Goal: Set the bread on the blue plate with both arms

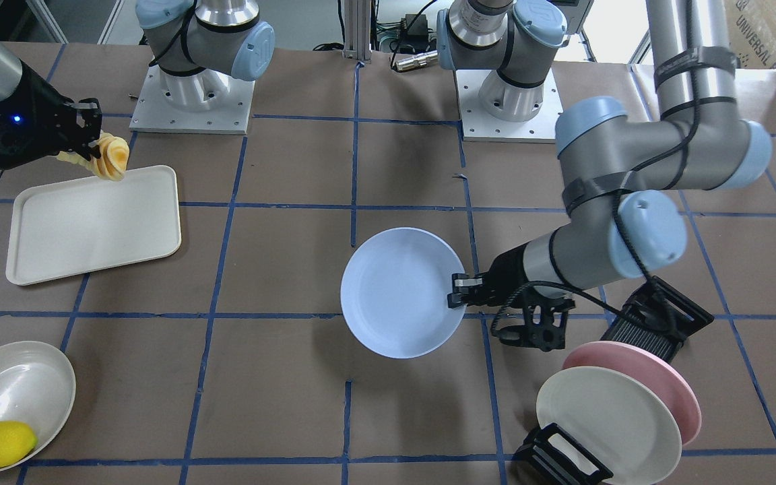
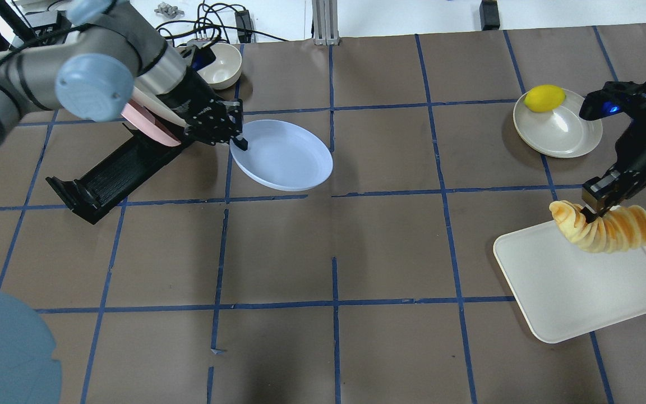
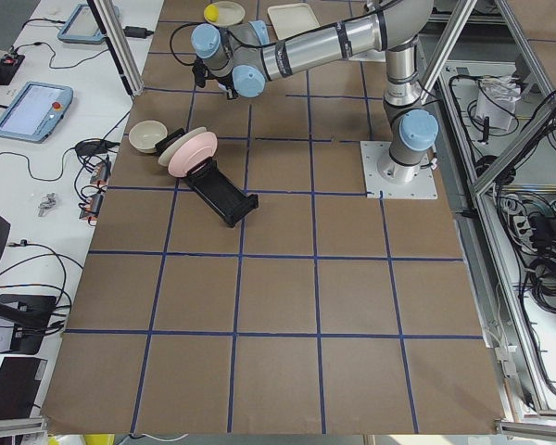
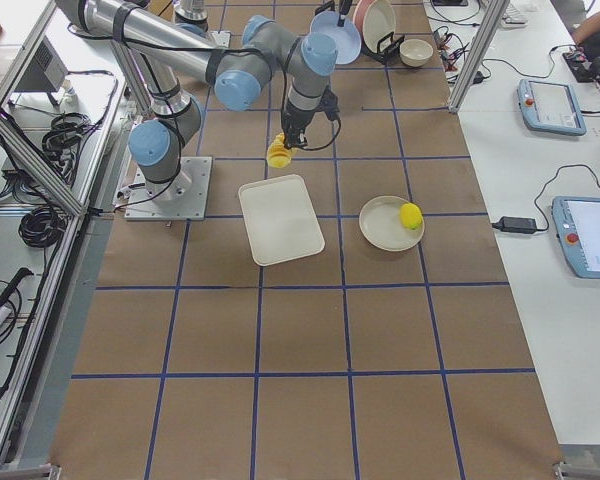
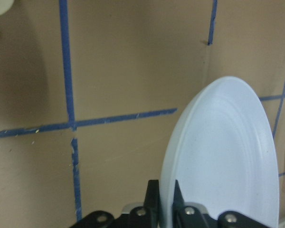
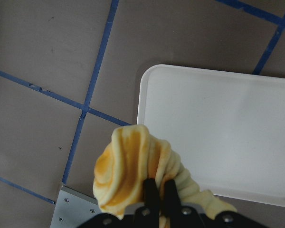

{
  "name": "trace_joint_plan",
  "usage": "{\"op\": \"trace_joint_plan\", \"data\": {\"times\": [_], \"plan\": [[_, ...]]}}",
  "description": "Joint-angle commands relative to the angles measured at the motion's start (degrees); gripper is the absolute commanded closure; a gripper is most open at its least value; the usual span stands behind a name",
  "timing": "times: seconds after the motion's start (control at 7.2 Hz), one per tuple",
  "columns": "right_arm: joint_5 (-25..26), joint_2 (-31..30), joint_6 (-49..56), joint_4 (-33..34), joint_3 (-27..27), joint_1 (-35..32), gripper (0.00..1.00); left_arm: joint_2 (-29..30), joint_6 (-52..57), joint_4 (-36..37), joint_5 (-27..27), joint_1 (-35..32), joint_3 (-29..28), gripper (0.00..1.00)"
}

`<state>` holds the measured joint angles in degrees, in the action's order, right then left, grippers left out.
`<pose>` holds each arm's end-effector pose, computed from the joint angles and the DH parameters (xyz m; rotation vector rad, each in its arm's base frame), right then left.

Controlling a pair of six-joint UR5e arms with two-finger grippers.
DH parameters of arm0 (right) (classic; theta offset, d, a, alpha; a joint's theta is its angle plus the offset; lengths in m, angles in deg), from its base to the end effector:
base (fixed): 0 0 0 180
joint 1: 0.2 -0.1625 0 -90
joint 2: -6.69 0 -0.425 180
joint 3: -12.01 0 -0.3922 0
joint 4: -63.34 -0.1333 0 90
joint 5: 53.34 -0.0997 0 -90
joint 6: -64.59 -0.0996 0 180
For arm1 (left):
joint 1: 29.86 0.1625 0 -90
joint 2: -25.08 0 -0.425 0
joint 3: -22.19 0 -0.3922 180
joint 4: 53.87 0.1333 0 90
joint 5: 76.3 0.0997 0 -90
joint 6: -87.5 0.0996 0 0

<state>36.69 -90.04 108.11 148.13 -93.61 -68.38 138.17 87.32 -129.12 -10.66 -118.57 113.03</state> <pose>-0.0287 -0.4303 0.4031 -0.5635 2.9397 0.3120 -0.1606 -0.6129 0.2889 0.0816 -2.7068 -0.2117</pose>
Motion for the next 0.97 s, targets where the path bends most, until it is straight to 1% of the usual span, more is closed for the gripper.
{"op": "trace_joint_plan", "data": {"times": [0.0, 0.14, 0.28, 0.42, 0.56, 0.69, 0.83], "plan": [[-0.6, 0.1, -0.7, 0.4, -0.6, -0.5, 0.92, 4.5, -6.2, 12.3, -0.8, -4.7, 2.5, 0.86], [-3.4, 1.0, -5.2, 0.7, -0.7, -1.8, 0.91, 6.5, -7.9, 14.0, -0.4, -5.2, 2.5, 0.86], [-7.1, 3.1, -9.6, 2.5, -0.6, -7.3, 0.91, 6.6, -8.0, 14.0, -0.3, -5.2, 2.9, 0.86], [-7.3, 4.9, -12.7, 7.4, -0.2, -13.5, 0.91, 5.1, -8.0, 13.9, -0.3, -5.2, 4.2, 0.83], [-7.4, 8.2, -17.6, 11.3, -0.2, -16.6, 0.91, 5.3, -8.1, 14.2, -0.3, -5.2, 5.7, 0.69], [-7.6, 12.8, -19.2, 16.1, 0.4, -18.6, 0.91, 5.8, -8.2, 14.8, -0.3, -5.2, 5.9, 0.40], [-7.6, 15.8, -23.5, 19.9, 1.6, -21.6, 0.90, 4.9, -8.3, 14.8, -0.1, -5.3, 6.0, 0.18]]}}
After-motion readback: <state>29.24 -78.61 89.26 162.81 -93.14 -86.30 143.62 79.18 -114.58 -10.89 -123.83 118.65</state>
